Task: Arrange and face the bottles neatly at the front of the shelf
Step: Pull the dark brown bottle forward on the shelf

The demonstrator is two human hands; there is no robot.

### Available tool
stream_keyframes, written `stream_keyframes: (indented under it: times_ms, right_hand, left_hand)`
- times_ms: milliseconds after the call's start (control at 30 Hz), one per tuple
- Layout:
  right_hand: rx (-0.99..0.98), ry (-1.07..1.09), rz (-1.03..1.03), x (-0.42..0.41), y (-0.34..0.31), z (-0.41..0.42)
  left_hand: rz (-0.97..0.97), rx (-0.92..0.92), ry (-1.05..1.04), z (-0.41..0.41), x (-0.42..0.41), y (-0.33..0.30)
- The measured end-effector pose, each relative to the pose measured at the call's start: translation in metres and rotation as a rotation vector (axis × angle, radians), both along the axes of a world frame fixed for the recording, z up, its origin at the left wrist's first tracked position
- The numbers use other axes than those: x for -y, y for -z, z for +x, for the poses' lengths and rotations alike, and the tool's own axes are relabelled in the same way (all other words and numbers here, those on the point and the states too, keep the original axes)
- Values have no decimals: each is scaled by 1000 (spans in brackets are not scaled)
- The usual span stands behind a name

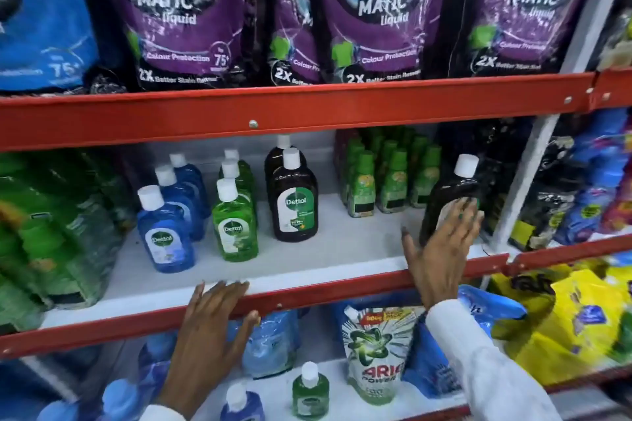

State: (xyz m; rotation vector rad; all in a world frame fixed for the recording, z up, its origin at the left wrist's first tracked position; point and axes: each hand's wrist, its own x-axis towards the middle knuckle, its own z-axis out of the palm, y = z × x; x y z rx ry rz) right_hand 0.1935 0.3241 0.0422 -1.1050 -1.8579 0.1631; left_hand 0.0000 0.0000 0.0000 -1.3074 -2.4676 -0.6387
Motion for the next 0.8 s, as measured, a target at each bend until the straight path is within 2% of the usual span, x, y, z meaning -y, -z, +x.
stream_keyframes:
  times_ms: [100,200,367,633,800]
  right_hand:
    - [-86,35,-180,-18,-5,3]
    - [-234,-46,-299,-27,-10,4]
    - [-308,-129,-282,-13,-11,1]
    - [-256,-417,-246,105,-8,-68]
    - [-224,-467,-258,151,-12,-103]
  left_hand:
    - [53,-2,-13,0,0,-4]
    - [56,6,2,2,-1,-5]
    - [102,8,18,1,-1,-6]
    - [131,36,45,3,1,-12]
    - [142,48,75,3,5,-14]
